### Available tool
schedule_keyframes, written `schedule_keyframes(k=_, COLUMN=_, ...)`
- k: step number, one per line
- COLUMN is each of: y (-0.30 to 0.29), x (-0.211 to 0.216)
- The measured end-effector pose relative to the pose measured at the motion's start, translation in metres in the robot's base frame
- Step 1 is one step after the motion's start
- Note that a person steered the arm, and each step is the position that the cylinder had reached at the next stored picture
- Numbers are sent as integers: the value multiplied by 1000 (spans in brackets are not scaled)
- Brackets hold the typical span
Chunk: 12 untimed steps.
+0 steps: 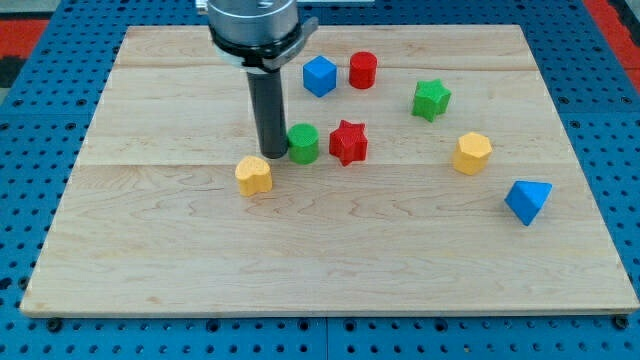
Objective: Move the yellow heart diagonally to the green circle
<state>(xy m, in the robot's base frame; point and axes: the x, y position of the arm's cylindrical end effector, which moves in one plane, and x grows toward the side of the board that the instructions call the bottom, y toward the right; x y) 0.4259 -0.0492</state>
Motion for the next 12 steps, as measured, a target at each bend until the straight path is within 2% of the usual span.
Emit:
schedule_keyframes(k=2, y=24, x=-6)
schedule_keyframes(k=3, y=20, x=14)
schedule_keyframes(k=4, y=39, x=78)
schedule_keyframes(k=5, y=17, x=102)
schedule_keyframes(k=6, y=-32, x=83)
schedule_keyframes(k=8, y=-35, x=-28)
schedule_keyframes(k=9, y=-31, x=-38)
schedule_keyframes(k=10, y=-27, x=7)
schedule_keyframes(k=12, y=12, x=33)
